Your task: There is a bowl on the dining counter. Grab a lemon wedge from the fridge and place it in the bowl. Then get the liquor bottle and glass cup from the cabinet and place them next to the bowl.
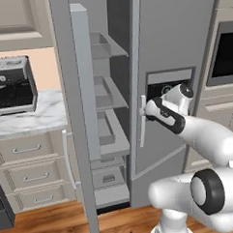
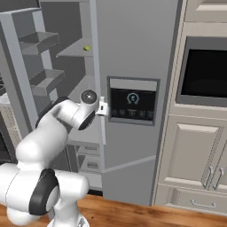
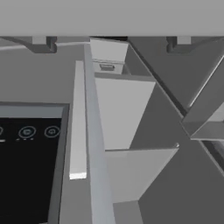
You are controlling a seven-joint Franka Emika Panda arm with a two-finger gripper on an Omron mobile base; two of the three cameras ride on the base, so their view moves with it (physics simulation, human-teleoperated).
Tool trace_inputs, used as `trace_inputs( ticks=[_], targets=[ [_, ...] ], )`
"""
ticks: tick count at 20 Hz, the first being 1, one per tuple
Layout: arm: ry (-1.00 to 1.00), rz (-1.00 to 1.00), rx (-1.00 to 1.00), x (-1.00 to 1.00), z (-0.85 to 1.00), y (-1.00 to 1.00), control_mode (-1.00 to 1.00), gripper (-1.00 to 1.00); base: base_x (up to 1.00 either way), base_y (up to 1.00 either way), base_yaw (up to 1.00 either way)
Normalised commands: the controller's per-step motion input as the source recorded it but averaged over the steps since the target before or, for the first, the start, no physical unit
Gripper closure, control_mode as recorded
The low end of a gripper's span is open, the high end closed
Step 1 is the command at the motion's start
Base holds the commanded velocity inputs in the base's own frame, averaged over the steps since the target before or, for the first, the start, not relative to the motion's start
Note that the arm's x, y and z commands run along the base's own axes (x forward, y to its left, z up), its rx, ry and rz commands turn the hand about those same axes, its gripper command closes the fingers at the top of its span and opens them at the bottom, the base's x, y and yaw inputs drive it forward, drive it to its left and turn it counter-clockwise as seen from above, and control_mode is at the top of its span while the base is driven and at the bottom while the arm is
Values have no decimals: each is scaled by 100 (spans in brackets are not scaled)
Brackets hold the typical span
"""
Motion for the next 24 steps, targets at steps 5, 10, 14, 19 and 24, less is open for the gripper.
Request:
trace_inputs(
  ticks=[5,10,14,19,24],
  targets=[
    [0,-10,0,56,-5,-5,-100,-100,0,0,0],
    [0,-8,-1,43,-8,-12,-100,-100,0,0,0],
    [0,-6,-1,36,-9,-13,-100,-100,0,0,0],
    [0,-1,-1,32,-13,-9,-100,-100,0,0,0],
    [0,0,-1,30,-17,0,-100,-100,0,0,0]
  ],
)
